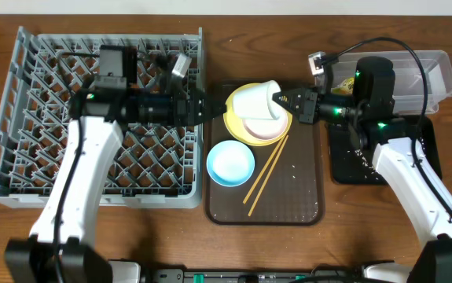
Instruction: Sort waste into correct bins and load items into the dishwasher rack
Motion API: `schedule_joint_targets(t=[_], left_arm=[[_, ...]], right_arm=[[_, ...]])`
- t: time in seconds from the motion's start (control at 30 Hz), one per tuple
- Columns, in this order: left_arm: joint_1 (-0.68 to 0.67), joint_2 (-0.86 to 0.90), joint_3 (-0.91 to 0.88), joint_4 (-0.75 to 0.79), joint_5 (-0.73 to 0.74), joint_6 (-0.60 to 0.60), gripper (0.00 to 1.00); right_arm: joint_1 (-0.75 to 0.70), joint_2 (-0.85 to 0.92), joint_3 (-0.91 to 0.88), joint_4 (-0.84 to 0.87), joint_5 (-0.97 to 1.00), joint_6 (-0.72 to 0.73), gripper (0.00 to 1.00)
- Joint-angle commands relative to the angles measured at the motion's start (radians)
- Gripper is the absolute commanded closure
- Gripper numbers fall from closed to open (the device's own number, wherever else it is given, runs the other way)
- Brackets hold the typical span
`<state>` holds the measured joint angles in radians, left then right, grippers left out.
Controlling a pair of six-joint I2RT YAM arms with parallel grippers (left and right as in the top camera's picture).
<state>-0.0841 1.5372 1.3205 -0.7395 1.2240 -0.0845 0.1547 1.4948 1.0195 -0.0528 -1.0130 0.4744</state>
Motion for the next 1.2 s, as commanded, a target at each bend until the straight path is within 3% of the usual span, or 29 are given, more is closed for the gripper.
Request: schedule_joint_targets(t=[0.0,0.27,0.63,0.83,1.0,1.1,1.17], left_arm=[[-0.016,0.047,-0.004,0.046,0.307,-0.003,0.05],[-0.076,0.105,-0.004,0.105,0.321,-0.003,0.05],[-0.19,0.105,-0.004,0.24,0.337,-0.092,0.07],[-0.203,0.105,-0.004,0.245,0.335,-0.101,0.16],[-0.203,0.105,-0.004,0.249,0.325,-0.1,0.31],[-0.203,0.105,-0.004,0.249,0.274,-0.101,0.46],[-0.203,0.105,-0.004,0.248,0.235,-0.101,0.46]], right_arm=[[0.005,0.023,0.005,0.038,-0.184,0.068,0.99],[0.011,0.035,0.005,0.212,-0.312,0.163,0.99],[0.042,0.035,0.005,0.241,-0.285,0.168,0.99],[0.042,0.035,0.005,0.247,-0.263,0.168,0.99],[0.042,0.035,0.005,0.247,-0.263,0.164,0.99],[0.042,0.035,0.005,0.247,-0.263,0.164,0.99],[0.042,0.035,0.005,0.246,-0.263,0.164,0.99]])
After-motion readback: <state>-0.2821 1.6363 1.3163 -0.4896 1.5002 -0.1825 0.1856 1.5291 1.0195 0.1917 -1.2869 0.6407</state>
